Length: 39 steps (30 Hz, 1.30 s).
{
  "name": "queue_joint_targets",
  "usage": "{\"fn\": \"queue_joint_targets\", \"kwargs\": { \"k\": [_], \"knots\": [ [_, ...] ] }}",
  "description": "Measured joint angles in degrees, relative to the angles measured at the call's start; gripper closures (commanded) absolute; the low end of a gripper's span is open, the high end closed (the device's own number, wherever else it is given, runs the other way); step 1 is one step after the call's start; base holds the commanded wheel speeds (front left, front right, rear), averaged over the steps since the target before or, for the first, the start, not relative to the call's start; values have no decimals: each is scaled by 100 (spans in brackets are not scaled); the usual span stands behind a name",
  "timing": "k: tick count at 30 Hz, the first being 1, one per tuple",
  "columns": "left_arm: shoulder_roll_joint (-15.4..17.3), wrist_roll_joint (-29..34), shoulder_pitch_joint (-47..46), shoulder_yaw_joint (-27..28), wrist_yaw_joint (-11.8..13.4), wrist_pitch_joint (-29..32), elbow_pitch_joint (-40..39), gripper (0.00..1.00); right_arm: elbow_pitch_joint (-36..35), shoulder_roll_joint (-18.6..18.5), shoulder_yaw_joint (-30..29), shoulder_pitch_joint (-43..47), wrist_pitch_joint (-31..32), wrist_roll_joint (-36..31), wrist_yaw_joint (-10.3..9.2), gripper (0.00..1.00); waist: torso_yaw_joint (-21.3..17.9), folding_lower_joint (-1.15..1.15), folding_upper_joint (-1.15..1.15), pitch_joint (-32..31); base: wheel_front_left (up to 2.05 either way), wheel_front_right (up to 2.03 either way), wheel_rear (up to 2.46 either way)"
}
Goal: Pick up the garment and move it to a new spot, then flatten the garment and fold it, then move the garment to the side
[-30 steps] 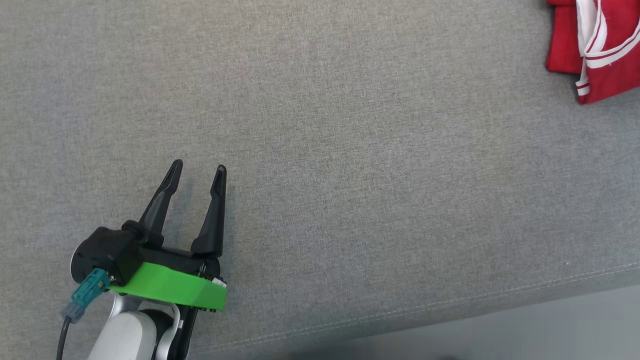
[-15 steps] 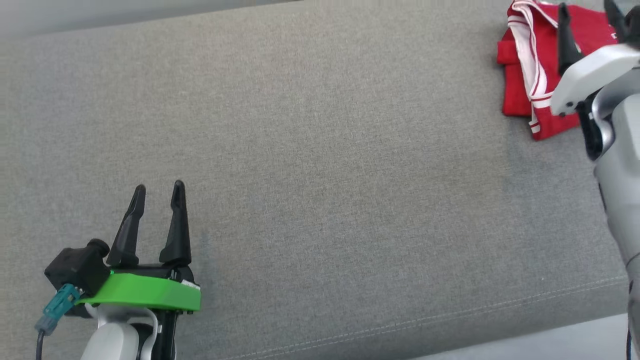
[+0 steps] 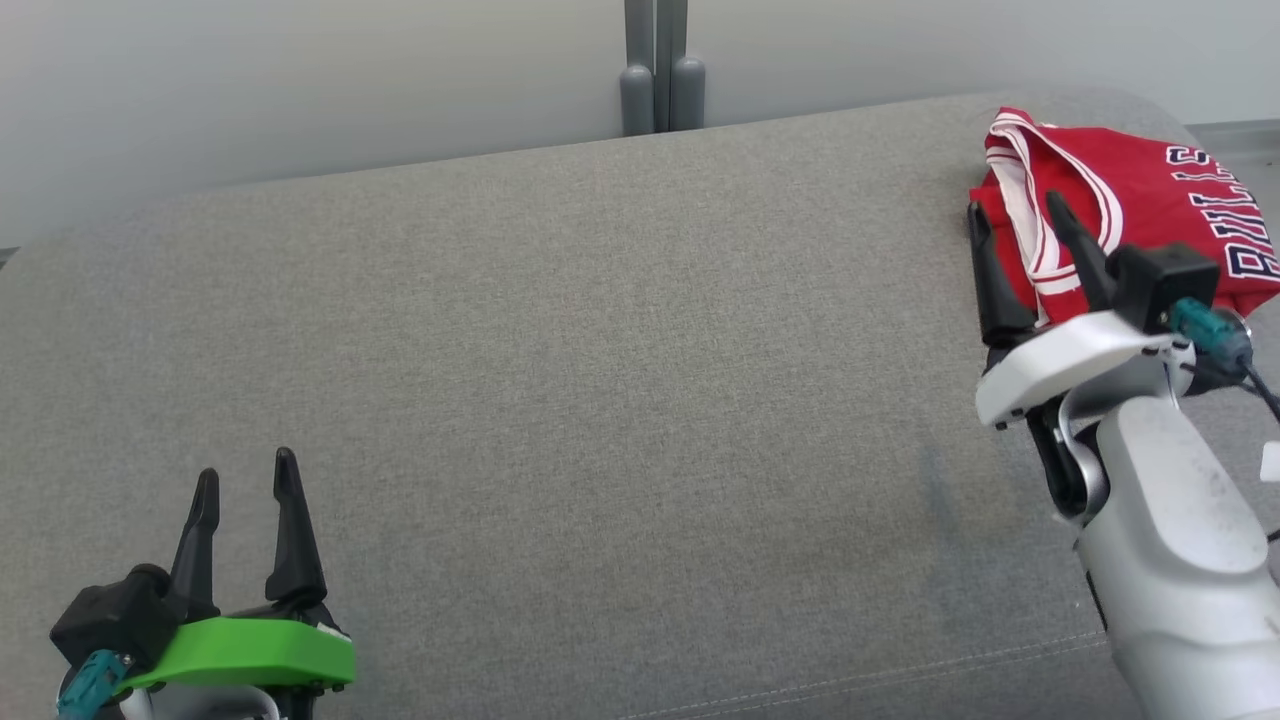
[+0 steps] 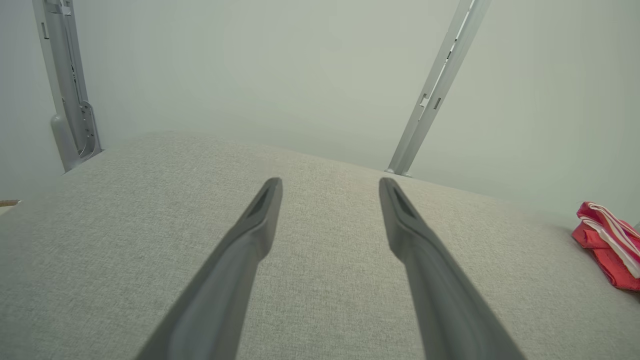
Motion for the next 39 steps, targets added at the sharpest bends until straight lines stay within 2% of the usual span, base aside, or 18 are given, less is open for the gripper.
{"fn": "queue_joint_targets", "kwargs": {
  "k": [8,14,17,24,39],
  "knots": [
    [-1,-30,309,71,104,-26,-71,0,-1256,680,-431,1355,185,-597,0,0,199,0,0,-157,0,0,0],
    [-9,-30,422,-20,121,-22,-118,0,-2013,825,-391,2043,357,-759,0,0,300,0,0,-134,0,0,0],
    [-36,4,478,-83,120,-23,-108,0,-2257,826,-330,2304,389,-550,0,0,328,0,0,-120,0,0,0],
    [-42,63,487,-152,120,-40,-70,0,-2497,828,-327,2543,438,-417,-1,0,328,0,0,-112,0,0,0],
    [-31,196,487,-249,45,-90,-33,0,-2490,829,-268,2679,565,-372,-1,0,338,0,0,-218,0,0,0]
  ]
}}
